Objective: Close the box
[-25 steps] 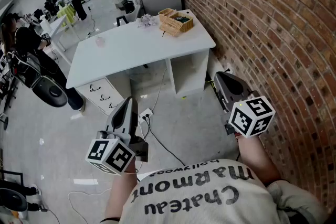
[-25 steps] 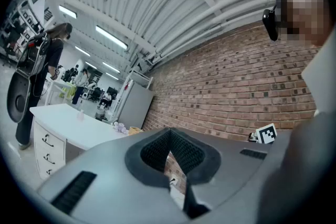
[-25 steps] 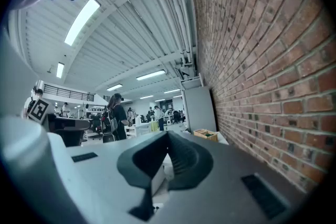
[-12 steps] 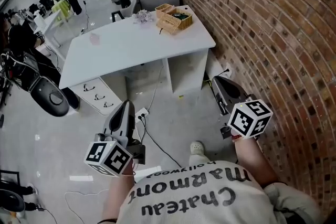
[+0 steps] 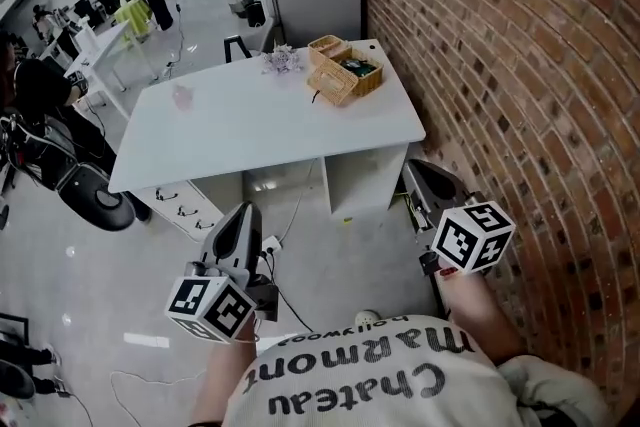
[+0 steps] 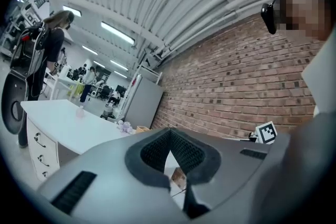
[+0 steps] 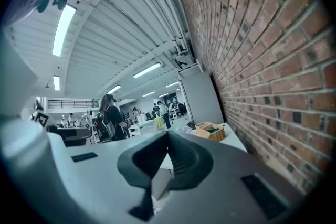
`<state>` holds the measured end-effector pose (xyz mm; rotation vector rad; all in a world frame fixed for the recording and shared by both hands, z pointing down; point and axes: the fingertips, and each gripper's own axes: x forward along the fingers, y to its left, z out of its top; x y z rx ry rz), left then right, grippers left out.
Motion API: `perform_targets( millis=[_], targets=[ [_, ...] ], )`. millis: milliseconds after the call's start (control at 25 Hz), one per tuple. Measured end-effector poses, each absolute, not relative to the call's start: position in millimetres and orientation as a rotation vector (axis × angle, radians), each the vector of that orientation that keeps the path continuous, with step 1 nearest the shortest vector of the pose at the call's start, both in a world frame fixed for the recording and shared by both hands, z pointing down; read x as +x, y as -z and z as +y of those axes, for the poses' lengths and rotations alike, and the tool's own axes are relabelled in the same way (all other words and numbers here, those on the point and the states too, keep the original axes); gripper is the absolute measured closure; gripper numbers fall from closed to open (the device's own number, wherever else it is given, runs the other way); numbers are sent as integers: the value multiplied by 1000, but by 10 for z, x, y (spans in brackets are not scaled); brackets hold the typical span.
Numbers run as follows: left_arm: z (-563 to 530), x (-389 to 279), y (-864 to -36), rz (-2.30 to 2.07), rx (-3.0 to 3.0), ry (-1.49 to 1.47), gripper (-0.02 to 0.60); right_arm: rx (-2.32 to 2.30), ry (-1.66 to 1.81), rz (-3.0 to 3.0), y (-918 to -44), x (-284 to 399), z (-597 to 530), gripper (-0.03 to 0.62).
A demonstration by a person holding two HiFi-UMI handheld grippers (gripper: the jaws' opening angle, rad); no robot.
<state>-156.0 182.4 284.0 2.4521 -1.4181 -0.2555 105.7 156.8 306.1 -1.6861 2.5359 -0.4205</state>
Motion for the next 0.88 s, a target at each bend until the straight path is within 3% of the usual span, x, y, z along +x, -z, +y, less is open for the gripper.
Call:
perform_targets(
  millis=[360, 880],
  targets=[
    [1150, -1127, -2842, -1439, 2435, 277, 580, -1631, 346, 2655, -3061, 1318, 829, 591],
    [868, -998, -3599, -1423, 2275, 142, 580, -1654, 605, 2752, -4016, 1395, 557, 591]
  ],
)
